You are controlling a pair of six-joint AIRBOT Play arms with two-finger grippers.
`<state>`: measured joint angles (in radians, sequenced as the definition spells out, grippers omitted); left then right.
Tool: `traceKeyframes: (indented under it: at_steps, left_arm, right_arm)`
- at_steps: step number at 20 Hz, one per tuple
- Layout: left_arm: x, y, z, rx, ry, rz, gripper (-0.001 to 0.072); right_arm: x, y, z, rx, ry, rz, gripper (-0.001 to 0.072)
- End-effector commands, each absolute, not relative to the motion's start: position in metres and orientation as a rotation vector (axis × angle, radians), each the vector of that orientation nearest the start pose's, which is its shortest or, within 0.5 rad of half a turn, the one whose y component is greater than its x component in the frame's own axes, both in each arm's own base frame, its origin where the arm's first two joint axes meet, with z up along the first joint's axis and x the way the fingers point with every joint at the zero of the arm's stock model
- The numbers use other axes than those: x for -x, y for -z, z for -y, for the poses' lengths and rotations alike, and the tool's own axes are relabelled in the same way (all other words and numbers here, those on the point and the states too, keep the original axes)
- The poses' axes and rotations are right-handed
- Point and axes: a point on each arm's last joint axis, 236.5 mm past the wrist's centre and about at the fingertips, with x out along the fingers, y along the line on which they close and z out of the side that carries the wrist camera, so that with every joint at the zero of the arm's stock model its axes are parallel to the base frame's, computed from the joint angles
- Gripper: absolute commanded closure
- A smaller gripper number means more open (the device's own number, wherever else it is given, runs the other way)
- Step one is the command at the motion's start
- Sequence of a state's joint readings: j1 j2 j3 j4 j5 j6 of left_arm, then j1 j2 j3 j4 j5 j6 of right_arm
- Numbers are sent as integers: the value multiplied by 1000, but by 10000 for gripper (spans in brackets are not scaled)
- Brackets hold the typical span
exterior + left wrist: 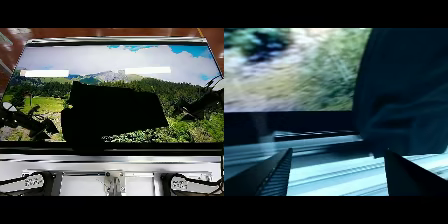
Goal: Fold the shirts.
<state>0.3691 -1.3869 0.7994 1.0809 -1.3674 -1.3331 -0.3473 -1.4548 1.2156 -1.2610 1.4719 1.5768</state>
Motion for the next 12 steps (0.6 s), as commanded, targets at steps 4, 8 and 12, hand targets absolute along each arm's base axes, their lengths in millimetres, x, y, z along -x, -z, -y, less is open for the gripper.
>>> traceKeyframes:
  at_steps: [4,8,12]
  left_arm:
    - [-259,119,50,868,164,-1570,52]
    - [-283,118,75,855,197,-1489,53]
    - [-287,113,104,871,256,-1490,589]
  right_arm:
    - [-332,42,35,-667,45,-1556,144]
    - [-332,42,35,-667,45,-1557,36]
    - [-340,44,41,-657,64,-1520,36]
